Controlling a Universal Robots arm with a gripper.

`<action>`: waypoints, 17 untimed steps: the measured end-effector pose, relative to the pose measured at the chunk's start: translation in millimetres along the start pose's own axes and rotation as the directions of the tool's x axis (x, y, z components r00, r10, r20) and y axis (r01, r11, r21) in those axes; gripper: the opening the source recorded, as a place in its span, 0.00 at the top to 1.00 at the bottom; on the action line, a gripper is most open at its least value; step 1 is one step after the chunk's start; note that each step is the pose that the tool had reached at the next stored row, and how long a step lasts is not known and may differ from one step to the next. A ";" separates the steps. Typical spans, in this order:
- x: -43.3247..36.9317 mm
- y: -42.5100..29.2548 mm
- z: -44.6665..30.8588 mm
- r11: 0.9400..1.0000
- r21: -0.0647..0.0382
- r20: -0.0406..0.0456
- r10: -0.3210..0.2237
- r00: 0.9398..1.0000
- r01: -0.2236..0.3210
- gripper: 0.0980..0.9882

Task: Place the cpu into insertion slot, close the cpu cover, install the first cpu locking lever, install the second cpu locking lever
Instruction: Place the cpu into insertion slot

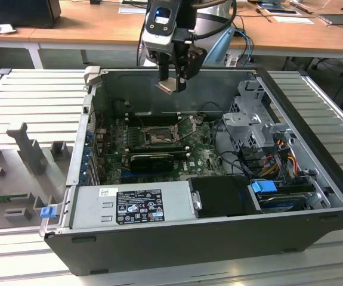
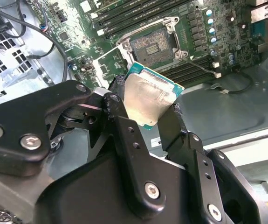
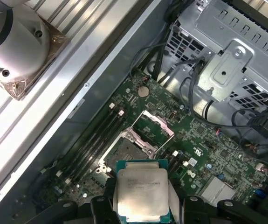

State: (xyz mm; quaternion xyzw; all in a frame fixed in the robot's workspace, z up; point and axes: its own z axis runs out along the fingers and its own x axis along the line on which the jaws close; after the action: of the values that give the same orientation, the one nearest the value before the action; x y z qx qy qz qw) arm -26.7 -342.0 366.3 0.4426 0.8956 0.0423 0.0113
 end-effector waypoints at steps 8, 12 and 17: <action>0.0 0.0 0.0 0.999 -0.001 0.003 0.034 0.999 -0.034 0.52; 0.0 0.0 0.0 0.999 -0.001 0.005 0.053 0.999 -0.053 0.52; 0.0 0.0 0.1 0.996 -0.002 0.007 0.087 0.996 -0.087 0.52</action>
State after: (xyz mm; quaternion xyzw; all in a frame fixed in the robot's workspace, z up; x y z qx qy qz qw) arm -26.7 -342.0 366.2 0.4816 0.8753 0.0418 0.0131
